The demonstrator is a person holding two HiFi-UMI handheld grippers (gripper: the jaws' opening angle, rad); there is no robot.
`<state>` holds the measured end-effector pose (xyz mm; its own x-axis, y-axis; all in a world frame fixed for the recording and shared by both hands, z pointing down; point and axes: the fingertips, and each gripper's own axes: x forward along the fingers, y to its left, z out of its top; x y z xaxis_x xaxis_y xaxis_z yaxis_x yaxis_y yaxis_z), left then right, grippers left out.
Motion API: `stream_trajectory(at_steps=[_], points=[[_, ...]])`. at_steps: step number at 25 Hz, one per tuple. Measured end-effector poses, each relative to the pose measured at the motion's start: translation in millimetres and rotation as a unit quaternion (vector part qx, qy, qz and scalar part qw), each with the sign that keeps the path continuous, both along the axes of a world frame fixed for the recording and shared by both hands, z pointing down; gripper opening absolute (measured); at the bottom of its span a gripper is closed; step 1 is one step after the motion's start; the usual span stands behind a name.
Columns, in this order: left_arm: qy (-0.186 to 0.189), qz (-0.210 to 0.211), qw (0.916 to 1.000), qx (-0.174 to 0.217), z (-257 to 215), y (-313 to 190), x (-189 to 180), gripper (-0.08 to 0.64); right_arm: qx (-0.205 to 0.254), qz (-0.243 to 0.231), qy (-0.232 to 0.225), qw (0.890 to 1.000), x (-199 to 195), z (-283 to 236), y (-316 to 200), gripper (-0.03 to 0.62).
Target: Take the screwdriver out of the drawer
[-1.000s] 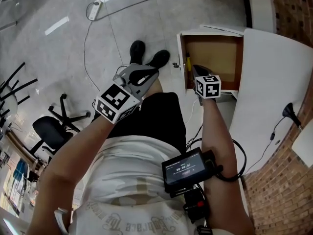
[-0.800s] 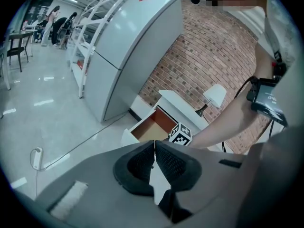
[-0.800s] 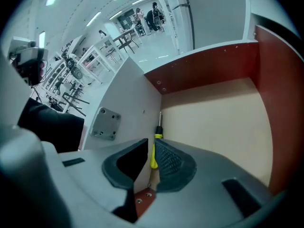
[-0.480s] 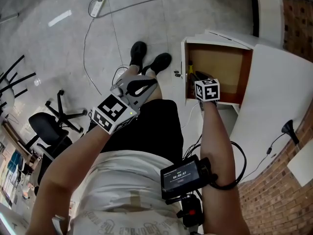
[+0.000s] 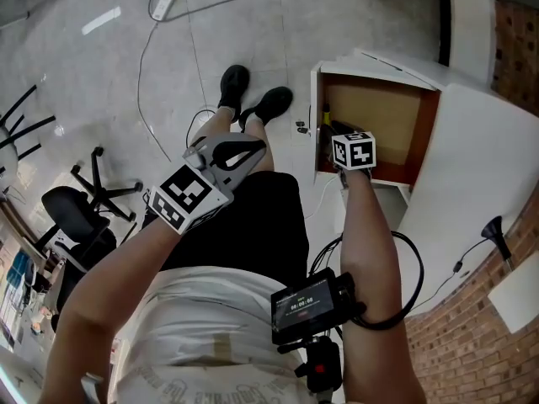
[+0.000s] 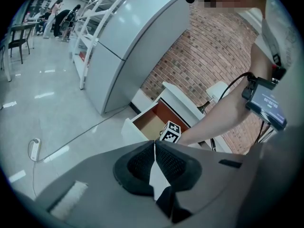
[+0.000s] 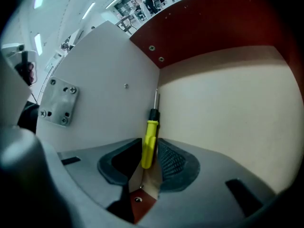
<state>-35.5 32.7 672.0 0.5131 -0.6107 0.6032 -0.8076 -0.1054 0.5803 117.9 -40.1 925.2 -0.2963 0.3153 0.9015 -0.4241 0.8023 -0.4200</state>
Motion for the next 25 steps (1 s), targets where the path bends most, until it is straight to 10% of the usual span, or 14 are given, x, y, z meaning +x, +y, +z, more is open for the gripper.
stream_trajectory(at_steps=[13,25], points=[[0.007,-0.002,0.9999,-0.008,5.9,1.8,5.3,0.012,-0.014,-0.02,-0.023,0.999,-2.1,6.6,1.3,0.067],[0.004,0.011,0.9999,-0.005,1.8,-1.7,5.9,0.012,-0.021,0.065,-0.001,0.998,-2.8,6.4,0.9,0.054]])
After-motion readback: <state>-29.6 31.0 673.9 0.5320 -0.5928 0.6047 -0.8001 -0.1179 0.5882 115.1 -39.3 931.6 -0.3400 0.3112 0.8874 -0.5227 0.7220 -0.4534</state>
